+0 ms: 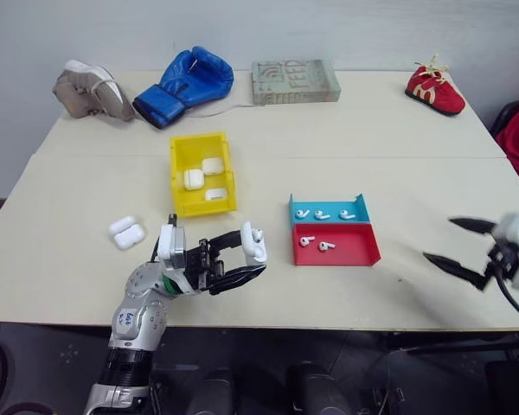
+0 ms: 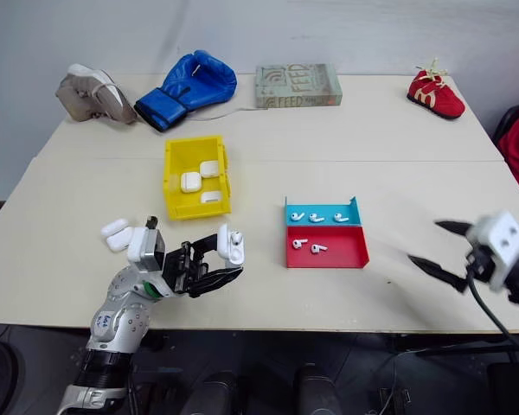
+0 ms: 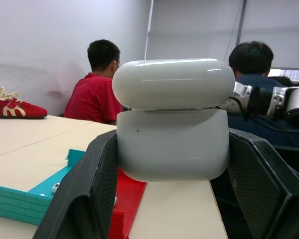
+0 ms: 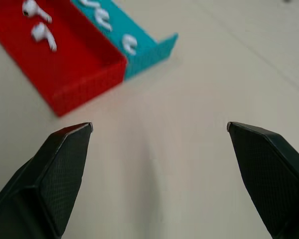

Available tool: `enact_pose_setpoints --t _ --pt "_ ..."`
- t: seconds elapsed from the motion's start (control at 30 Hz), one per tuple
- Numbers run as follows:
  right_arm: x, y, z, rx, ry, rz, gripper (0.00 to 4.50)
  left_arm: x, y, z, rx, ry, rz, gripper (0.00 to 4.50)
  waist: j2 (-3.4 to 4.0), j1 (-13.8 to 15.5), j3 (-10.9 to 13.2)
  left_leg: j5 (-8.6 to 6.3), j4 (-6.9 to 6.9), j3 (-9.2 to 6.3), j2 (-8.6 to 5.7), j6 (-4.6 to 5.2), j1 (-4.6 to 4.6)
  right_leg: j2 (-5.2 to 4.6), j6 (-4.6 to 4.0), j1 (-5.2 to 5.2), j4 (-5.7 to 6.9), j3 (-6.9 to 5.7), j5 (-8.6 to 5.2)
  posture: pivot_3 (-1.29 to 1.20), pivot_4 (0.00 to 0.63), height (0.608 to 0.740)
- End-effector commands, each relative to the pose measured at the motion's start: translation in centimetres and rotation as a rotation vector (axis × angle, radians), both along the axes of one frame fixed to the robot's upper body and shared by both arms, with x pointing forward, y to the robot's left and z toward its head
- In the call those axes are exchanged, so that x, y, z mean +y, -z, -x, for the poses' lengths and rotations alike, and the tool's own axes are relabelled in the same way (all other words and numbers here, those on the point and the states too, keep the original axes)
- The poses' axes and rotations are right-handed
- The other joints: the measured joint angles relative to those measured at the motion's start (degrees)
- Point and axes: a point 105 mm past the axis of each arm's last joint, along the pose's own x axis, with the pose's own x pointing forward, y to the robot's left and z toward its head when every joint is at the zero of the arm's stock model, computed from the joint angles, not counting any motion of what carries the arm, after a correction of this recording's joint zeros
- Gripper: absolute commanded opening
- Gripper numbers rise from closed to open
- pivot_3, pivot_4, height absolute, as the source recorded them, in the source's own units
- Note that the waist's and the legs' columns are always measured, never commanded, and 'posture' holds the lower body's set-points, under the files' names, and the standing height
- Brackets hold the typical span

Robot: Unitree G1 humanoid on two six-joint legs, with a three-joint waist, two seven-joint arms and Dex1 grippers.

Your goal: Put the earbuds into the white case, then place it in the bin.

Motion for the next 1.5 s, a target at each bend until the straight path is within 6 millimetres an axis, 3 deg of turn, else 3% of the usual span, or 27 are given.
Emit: enact_pose_setpoints --t 0.03,0.2,0.23,0.3,0.47,0.77,1.5 --pt "2.6 -1.7 -1.1 0.034 -0.113 0.069 4.48 -0.3 -0.9 0.4 -0.050 -0.004 0.000 2.78 -0.01 0.2 0.0 0.00 -0.02 -0.01 0.00 0.00 -0.04 0.00 0.00 -0.03 -0.01 -0.01 0.00 0.00 0.150 0.740" --pt "5.5 -2.5 -4.3 0.100 -0.214 0.237 4.48 -1.2 -0.8 0.4 -0.054 -0.002 0.004 2.78 -0.01 1.4 0.0 -0.02 0.05 -0.04 -0.03 0.00 -0.14 -0.07 0.00 -0.06 -0.16 -0.07 0.00 0.00 0.150 0.740" --pt "6.0 -2.6 -5.0 0.112 -0.217 0.255 4.31 -1.3 -0.8 0.4 -0.055 -0.002 0.007 2.78 -0.02 1.4 0.0 -0.03 0.05 -0.06 -0.04 0.00 -0.18 -0.09 0.00 -0.05 -0.21 -0.09 0.00 0.00 0.150 0.740" --pt "6.8 -2.8 -6.3 0.116 -0.227 0.291 3.89 -1.6 -0.8 0.5 -0.057 -0.001 0.011 2.78 -0.02 1.3 0.0 -0.03 0.04 -0.07 -0.04 0.01 -0.19 -0.10 0.00 -0.06 -0.26 -0.11 0.00 0.00 0.150 0.740" --pt "7.6 -2.4 -8.6 0.147 -0.234 0.387 2.15 -1.8 -0.8 0.6 -0.058 0.000 0.011 2.78 -0.02 1.2 0.0 -0.03 -0.04 -0.08 -0.04 0.00 -0.21 -0.10 0.00 -0.12 -0.25 -0.18 0.00 0.00 0.150 0.740" --pt "8.7 0.3 -9.7 0.272 -0.287 0.512 2.15 -1.8 -0.7 0.6 -0.058 -0.008 0.007 2.78 -0.02 1.1 0.0 -0.03 0.01 -0.06 -0.04 -0.01 -0.21 -0.10 0.00 -0.13 -0.16 -0.21 0.00 0.00 0.150 0.740" --pt "8.8 2.1 -10.7 0.368 -0.268 0.634 2.15 -1.6 -0.7 0.8 -0.063 -0.029 0.001 2.78 -0.02 1.0 0.0 -0.04 0.04 -0.07 -0.05 -0.04 -0.20 -0.12 0.00 -0.18 -0.02 -0.23 0.00 0.00 0.150 0.740"
